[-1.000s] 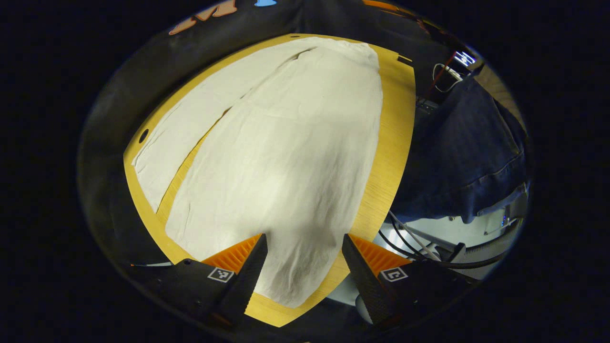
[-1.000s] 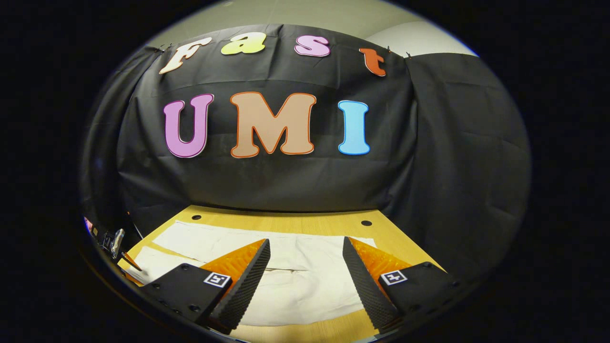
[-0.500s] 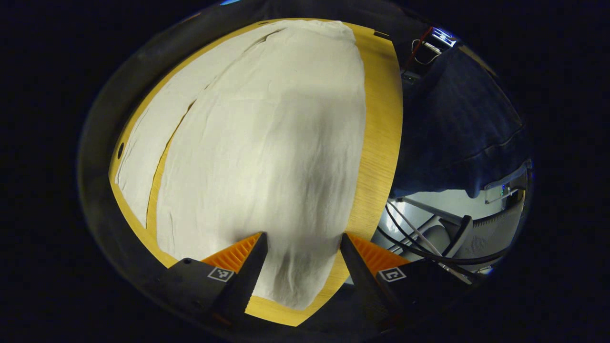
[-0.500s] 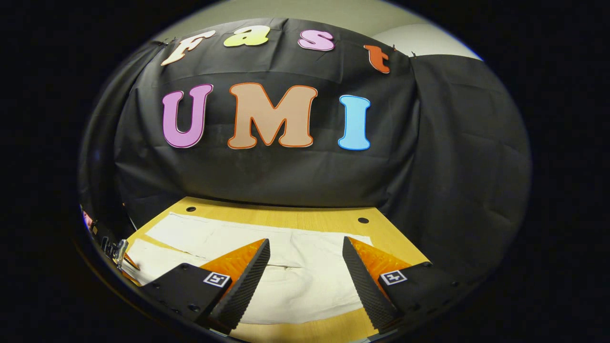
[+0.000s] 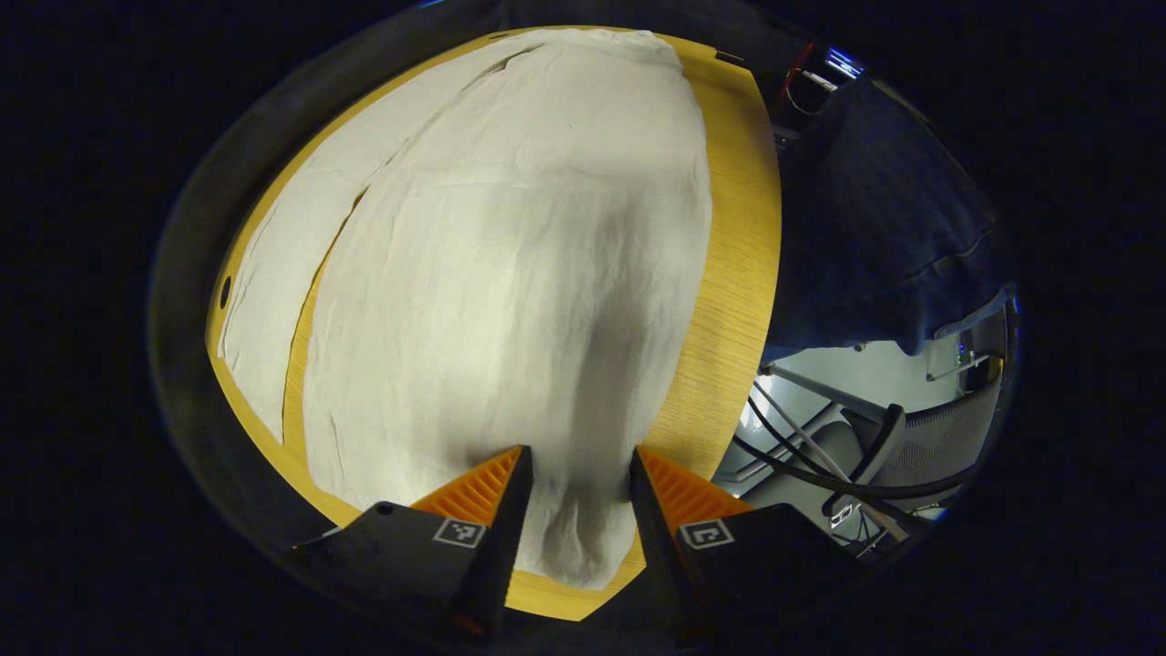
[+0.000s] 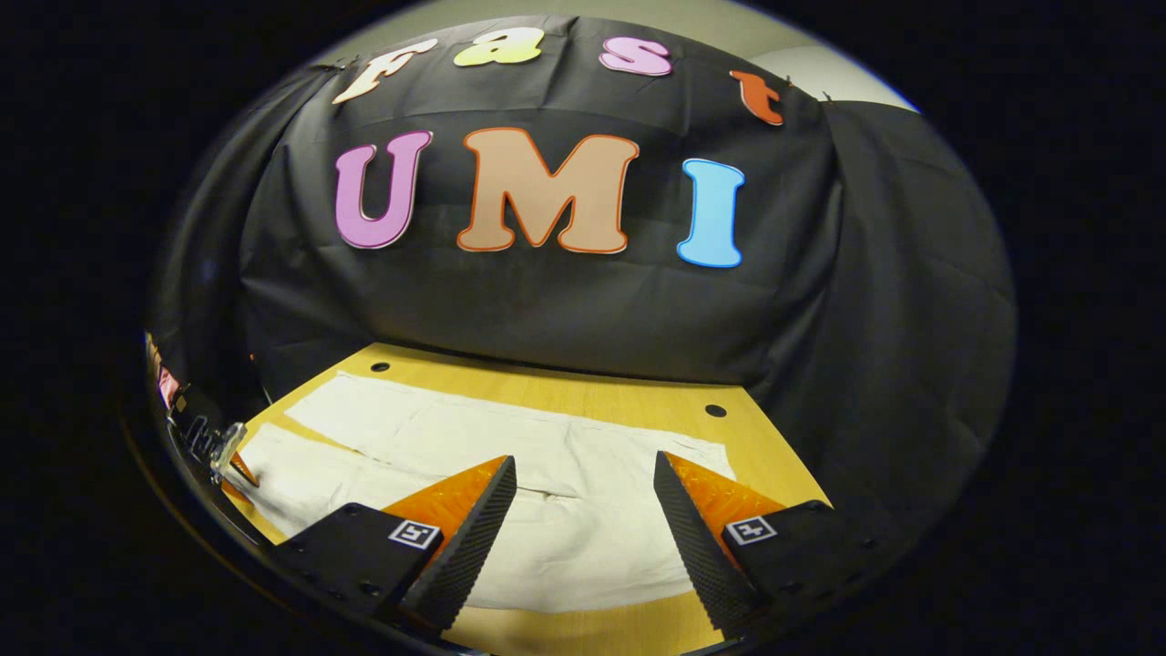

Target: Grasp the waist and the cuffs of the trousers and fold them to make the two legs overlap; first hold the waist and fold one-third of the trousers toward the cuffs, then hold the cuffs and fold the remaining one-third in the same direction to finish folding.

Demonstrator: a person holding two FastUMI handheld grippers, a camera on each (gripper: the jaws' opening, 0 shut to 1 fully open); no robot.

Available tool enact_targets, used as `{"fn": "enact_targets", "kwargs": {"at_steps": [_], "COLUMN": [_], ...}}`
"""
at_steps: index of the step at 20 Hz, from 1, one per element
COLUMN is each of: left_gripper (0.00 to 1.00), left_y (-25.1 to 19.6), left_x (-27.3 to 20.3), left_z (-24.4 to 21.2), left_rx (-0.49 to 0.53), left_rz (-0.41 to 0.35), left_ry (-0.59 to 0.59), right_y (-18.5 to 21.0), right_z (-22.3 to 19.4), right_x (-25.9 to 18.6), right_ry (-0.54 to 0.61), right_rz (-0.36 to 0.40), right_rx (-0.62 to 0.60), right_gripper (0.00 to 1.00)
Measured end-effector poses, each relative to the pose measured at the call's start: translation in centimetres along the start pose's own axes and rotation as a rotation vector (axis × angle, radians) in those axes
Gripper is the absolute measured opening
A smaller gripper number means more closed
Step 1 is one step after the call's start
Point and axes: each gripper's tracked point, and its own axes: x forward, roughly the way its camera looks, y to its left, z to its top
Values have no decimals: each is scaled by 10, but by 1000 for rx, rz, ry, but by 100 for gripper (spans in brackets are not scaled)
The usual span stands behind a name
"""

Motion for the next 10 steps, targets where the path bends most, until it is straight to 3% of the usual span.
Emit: {"fn": "enact_targets", "kwargs": {"at_steps": [1, 3, 4, 10], "left_gripper": [54, 15, 1, 0], "left_y": [4, 15, 14, 15], "left_x": [-1, -1, -1, 1], "left_z": [1, 2, 2, 4], "left_rx": [-13, -17, -24, -53], "left_rz": [6, 24, 21, 67], "left_ry": [6, 27, 36, 72], "right_y": [0, 4, 9, 13], "right_z": [-3, -9, -13, -53], "right_x": [3, 9, 14, 15], "right_ry": [9, 23, 39, 125], "right_rz": [22, 74, 127, 343], "right_rx": [-17, -42, -67, -243], "right_gripper": [98, 98, 98, 98]}}
